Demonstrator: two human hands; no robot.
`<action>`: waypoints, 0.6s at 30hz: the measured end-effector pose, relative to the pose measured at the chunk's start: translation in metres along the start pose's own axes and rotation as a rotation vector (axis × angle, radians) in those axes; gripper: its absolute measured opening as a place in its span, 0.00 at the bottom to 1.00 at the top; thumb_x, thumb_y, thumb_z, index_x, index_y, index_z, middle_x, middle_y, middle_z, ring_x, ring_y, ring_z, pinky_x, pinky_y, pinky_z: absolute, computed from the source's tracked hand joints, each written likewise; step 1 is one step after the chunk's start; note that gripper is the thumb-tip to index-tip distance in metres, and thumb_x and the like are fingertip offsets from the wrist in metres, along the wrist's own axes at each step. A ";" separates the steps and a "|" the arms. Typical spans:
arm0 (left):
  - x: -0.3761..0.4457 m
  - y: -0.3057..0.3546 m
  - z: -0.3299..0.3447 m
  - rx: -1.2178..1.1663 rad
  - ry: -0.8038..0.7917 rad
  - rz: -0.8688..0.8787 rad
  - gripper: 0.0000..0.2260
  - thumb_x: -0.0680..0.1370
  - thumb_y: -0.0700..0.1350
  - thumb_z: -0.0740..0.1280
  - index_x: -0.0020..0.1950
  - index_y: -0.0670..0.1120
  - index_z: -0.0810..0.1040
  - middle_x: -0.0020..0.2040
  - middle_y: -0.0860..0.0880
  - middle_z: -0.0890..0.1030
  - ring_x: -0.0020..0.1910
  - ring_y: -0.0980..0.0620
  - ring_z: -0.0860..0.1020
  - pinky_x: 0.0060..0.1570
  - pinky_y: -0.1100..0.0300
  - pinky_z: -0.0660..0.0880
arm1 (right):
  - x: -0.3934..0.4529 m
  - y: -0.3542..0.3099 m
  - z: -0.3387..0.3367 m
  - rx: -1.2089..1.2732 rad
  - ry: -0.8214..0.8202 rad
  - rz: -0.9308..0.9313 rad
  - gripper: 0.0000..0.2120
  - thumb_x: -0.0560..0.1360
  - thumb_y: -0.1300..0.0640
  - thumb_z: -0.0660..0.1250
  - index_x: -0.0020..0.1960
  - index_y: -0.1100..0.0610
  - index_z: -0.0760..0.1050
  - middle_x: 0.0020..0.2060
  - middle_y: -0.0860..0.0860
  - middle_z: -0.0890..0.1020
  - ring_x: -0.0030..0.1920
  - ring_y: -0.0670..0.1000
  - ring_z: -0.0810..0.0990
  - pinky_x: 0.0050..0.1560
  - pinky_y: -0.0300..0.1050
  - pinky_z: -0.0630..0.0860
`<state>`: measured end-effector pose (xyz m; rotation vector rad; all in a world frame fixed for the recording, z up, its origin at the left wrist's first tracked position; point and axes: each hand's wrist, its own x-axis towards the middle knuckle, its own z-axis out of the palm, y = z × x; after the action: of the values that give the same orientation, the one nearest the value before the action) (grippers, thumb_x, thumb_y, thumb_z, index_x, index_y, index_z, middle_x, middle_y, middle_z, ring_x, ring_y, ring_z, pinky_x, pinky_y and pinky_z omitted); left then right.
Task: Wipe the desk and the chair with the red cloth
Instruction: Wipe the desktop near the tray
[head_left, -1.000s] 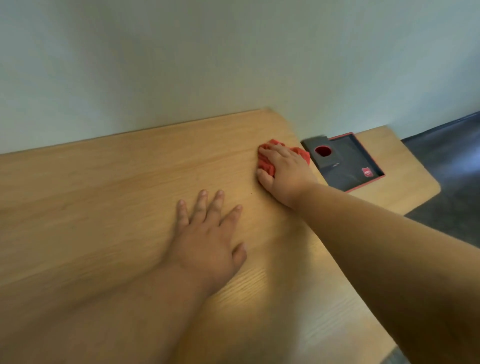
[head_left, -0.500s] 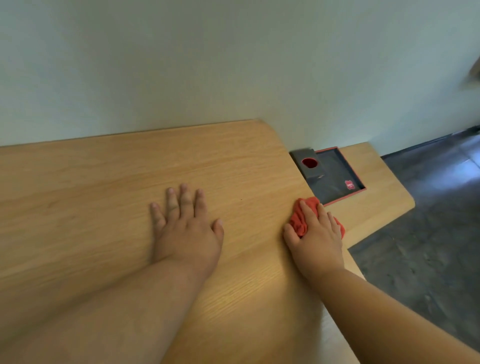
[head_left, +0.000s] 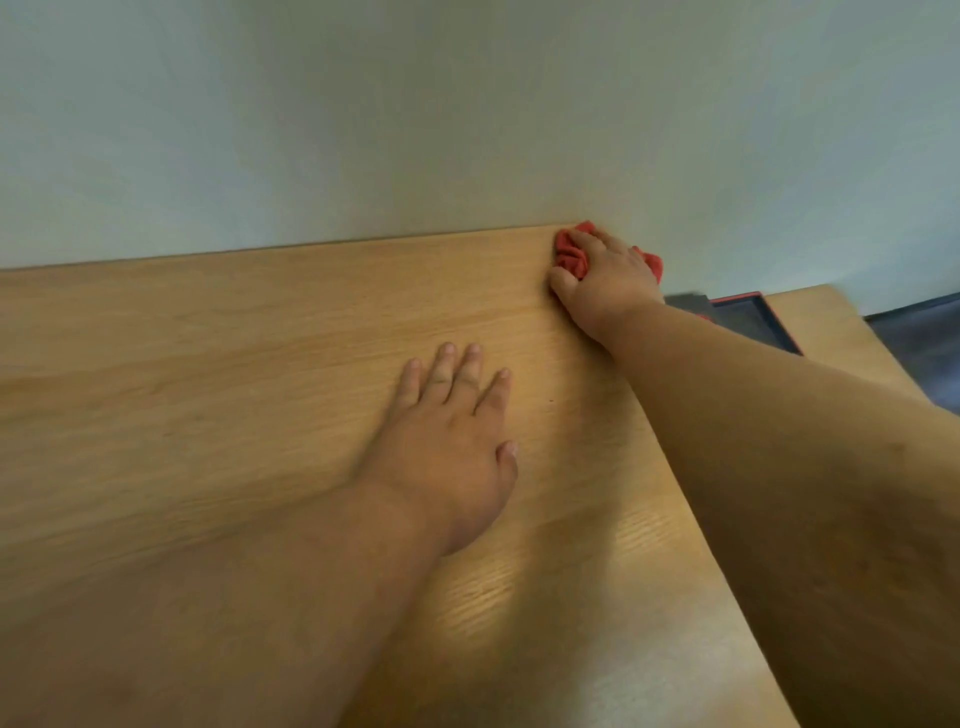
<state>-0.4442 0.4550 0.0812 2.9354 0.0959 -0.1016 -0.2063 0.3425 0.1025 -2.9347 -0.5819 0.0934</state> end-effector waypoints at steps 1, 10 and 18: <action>0.000 0.000 0.000 0.003 -0.005 0.003 0.32 0.78 0.61 0.43 0.80 0.51 0.44 0.82 0.44 0.43 0.79 0.44 0.40 0.74 0.43 0.36 | -0.001 -0.002 -0.002 0.001 -0.021 -0.044 0.35 0.69 0.35 0.54 0.75 0.43 0.65 0.77 0.51 0.64 0.75 0.56 0.63 0.77 0.52 0.53; -0.004 0.004 -0.008 0.044 -0.042 -0.026 0.34 0.75 0.62 0.42 0.80 0.52 0.46 0.82 0.45 0.45 0.80 0.45 0.43 0.76 0.44 0.41 | -0.138 0.033 -0.017 0.035 -0.156 -0.278 0.28 0.75 0.38 0.63 0.74 0.37 0.63 0.78 0.51 0.61 0.77 0.56 0.57 0.75 0.47 0.45; -0.004 0.006 -0.011 0.118 -0.077 -0.035 0.37 0.75 0.67 0.41 0.80 0.52 0.46 0.82 0.45 0.46 0.80 0.44 0.46 0.76 0.44 0.45 | -0.326 0.120 -0.030 0.029 -0.210 0.000 0.34 0.71 0.31 0.59 0.76 0.36 0.60 0.79 0.49 0.57 0.79 0.54 0.50 0.75 0.47 0.40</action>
<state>-0.4476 0.4514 0.0935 3.0433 0.1348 -0.2333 -0.4599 0.1038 0.1239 -2.9160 -0.6033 0.4111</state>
